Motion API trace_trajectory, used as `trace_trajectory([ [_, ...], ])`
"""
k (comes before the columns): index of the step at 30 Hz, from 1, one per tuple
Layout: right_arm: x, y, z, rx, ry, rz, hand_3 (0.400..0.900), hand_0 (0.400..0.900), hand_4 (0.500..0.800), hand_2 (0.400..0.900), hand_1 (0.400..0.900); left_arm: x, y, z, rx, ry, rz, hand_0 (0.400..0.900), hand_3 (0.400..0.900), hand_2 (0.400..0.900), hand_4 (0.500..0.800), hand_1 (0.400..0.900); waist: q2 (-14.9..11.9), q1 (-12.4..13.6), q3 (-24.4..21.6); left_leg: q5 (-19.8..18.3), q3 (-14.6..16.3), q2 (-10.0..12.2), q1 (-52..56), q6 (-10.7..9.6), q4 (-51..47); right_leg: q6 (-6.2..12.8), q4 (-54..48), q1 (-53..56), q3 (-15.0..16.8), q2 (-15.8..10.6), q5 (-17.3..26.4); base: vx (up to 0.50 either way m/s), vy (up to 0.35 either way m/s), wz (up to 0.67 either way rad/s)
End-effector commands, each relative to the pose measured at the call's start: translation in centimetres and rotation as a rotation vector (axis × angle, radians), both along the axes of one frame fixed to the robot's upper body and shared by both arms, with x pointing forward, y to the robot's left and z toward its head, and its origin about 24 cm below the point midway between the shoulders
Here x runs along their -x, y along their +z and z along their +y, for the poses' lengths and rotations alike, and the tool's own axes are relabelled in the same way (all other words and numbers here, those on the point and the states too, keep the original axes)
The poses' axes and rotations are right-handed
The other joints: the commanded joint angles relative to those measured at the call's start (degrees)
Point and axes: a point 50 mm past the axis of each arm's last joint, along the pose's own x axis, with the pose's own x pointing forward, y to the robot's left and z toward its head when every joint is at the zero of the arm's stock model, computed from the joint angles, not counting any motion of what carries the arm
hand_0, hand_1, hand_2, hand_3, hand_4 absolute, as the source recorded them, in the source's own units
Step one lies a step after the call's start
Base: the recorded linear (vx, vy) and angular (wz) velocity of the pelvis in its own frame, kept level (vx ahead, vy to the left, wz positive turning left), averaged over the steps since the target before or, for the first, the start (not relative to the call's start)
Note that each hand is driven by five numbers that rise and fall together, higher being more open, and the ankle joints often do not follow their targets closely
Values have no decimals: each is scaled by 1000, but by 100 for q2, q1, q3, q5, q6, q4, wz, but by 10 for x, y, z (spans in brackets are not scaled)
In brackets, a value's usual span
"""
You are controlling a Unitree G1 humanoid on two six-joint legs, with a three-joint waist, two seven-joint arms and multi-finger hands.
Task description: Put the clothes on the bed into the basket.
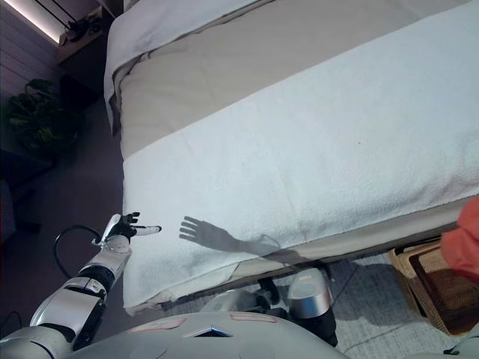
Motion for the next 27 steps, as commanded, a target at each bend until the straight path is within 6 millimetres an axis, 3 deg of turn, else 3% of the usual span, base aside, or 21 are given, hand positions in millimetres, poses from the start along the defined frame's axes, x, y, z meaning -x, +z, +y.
trace_trajectory([
  [1,2,62,-12,251,1,16,900,900,800,900,900,-1,18,32,-112,43,-38,900,900,900,800,900,-276,19,-366,-289,18,79,346,-248,31,288,31,104,-143,-146,-405,0,0,0],
  [4,-14,66,-7,276,54,11,900,900,800,900,900,4,8,20,-81,42,-26,900,900,900,800,900,-334,54,-381,-287,18,106,346,-246,31,272,31,109,-162,-140,-400,-19,-17,3],
  [7,-52,57,11,298,210,-31,900,900,800,900,900,8,3,14,-58,50,-31,900,900,900,800,900,-402,65,-349,-296,25,127,361,-234,31,260,31,127,-151,-124,-386,-14,-2,-4],
  [8,-51,57,11,297,210,-30,900,900,800,900,900,8,3,14,-59,49,-30,900,900,900,800,900,-410,70,-350,-297,25,126,364,-234,31,260,31,130,-151,-124,-387,-31,-4,-9],
  [9,-79,38,31,289,349,-58,900,900,800,900,900,12,-2,8,-45,56,-24,900,900,900,800,900,-474,67,-325,-306,42,140,382,-220,31,245,31,136,-129,-100,-381,-35,-6,-7],
  [13,-111,-9,81,200,618,-163,900,900,800,900,900,25,-11,2,-15,87,-21,900,900,900,800,900,-658,113,-328,-335,43,186,445,-188,31,215,31,188,-156,-60,-382,-21,-7,-2],
  [16,-114,-43,109,92,717,-217,900,900,800,900,900,33,-16,-2,7,108,-13,900,900,900,800,900,-812,176,-365,-353,15,223,506,-170,31,190,31,270,-220,-40,-413,-14,-5,10],
  [17,-113,-43,109,90,715,-216,900,900,800,900,900,33,-16,-2,5,107,-12,900,900,900,800,900,-820,183,-372,-352,13,221,507,-170,31,190,31,271,-223,-42,-414,-23,-16,22],
  [18,-113,-73,128,-42,738,-245,900,900,800,900,900,39,-22,-9,32,116,0,900,900,900,800,900,-940,251,-376,-359,-49,255,553,-163,31,167,31,364,-303,-29,-443,-16,-17,18],
  [19,-112,-74,129,-43,738,-245,900,900,800,900,900,39,-22,-9,31,116,0,900,900,900,800,900,-948,255,-388,-347,-46,252,536,-163,31,164,31,346,-299,-31,-435,-21,-17,27],
  [24,-100,-159,206,-458,785,-291,900,900,800,900,900,46,-32,-31,116,119,1,900,900,900,800,900,-1216,443,-441,-325,-190,294,578,-157,31,121,31,509,-511,-27,-486,-24,4,32],
  [27,-79,-198,234,-621,689,-293,900,900,800,900,900,51,-38,-42,139,100,24,900,900,900,800,900,-1306,496,-464,-314,-274,293,588,-156,31,116,31,578,-609,-34,-503,-14,36,29],
])
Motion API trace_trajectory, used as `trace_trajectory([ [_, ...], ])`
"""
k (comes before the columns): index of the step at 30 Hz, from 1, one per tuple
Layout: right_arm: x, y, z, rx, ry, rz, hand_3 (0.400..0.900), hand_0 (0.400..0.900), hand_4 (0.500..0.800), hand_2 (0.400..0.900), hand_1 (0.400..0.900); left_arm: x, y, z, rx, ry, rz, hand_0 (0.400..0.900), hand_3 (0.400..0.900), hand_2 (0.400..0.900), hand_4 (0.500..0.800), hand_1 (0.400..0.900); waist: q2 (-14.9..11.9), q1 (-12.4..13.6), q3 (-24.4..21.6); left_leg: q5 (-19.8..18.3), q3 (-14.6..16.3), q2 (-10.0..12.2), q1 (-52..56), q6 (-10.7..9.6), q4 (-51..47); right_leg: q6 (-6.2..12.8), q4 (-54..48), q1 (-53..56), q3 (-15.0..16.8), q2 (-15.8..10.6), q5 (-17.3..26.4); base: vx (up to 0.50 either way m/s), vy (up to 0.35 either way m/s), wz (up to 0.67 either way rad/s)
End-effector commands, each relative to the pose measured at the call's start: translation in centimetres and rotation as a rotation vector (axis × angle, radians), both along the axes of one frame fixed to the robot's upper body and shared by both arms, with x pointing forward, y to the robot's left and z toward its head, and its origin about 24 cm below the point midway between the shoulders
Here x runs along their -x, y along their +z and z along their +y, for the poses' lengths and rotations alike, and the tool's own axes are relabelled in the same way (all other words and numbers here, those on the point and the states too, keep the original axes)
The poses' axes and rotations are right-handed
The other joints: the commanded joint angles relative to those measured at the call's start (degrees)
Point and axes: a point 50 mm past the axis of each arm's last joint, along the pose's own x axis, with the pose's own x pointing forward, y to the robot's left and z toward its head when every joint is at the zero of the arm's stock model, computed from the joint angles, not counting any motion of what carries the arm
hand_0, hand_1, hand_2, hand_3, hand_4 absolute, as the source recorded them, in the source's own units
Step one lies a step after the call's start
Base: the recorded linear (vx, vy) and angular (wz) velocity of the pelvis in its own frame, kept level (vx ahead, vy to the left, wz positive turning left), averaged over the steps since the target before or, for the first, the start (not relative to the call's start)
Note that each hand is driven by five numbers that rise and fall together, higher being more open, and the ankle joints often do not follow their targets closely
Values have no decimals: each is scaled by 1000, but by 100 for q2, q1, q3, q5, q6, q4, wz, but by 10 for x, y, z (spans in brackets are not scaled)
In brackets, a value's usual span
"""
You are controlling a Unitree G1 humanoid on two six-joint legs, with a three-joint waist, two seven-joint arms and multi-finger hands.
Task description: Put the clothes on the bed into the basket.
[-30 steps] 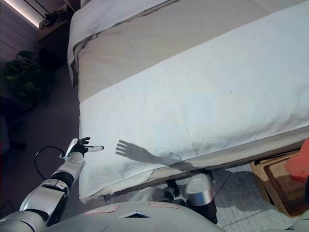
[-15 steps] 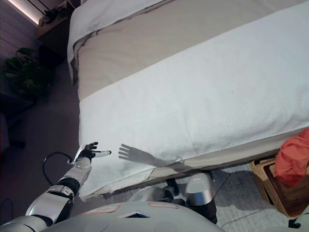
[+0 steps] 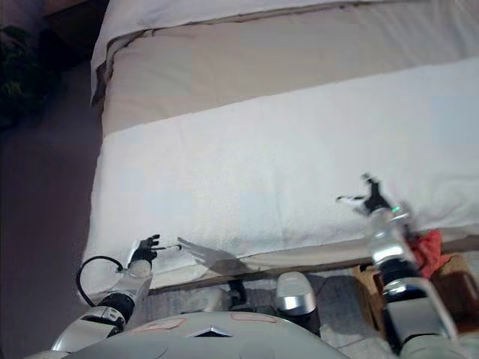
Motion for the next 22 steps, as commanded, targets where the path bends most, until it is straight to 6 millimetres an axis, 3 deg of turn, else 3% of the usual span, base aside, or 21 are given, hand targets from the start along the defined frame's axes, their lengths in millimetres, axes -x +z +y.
trace_trajectory([
  [1,3,-9,5,-57,-57,-22,900,900,800,900,900,-8,5,9,-57,-15,-28,900,900,900,800,900,-136,103,-558,-348,122,124,239,-153,30,206,13,26,-166,-171,-457,3,58,19],
  [5,44,-55,31,-86,-35,234,900,900,800,900,900,-4,-1,-1,-43,-42,16,900,900,900,800,900,-223,154,-580,-366,43,91,271,-144,30,207,13,119,-258,-194,-472,6,59,14],
  [9,87,-78,28,-35,-37,479,900,900,800,900,900,2,-7,-6,-37,-79,73,900,900,900,800,900,-283,175,-641,-418,-9,59,328,-125,30,214,13,210,-308,-215,-496,25,48,7],
  [10,91,-79,27,22,31,532,900,900,800,900,900,1,-7,-7,-37,-95,81,900,900,900,800,900,-302,186,-663,-431,-26,51,333,-124,30,215,13,233,-328,-226,-501,26,37,11],
  [13,102,-80,18,27,-24,559,900,900,800,900,900,3,-7,-1,-51,-93,97,900,900,900,800,900,-341,187,-703,-455,-31,33,347,-118,30,228,13,250,-321,-245,-502,15,18,1],
  [22,101,-83,27,-11,-21,536,900,900,800,900,900,-1,-5,-2,-49,-91,75,900,900,900,800,900,-369,174,-702,-502,-12,20,386,-94,30,243,13,258,-263,-250,-509,7,9,-3],
])
